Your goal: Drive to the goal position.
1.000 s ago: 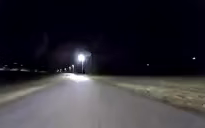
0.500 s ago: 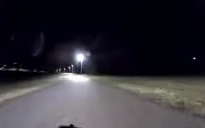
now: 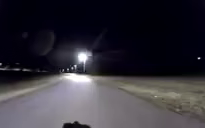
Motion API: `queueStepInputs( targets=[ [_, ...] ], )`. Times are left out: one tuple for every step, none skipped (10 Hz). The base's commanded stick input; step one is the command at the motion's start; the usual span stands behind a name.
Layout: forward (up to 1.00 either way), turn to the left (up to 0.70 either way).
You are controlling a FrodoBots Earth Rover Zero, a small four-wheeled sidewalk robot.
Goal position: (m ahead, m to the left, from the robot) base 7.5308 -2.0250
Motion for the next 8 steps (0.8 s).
queueStepInputs(
  targets=[
    [1.0,0.13],
    [1.0,0.15],
    [1.0,0.18],
    [1.0,0.16],
    [1.0,0.09],
    [1.0,0.04],
    [1.0,0.03],
    [1.0,0.03]
  ],
)
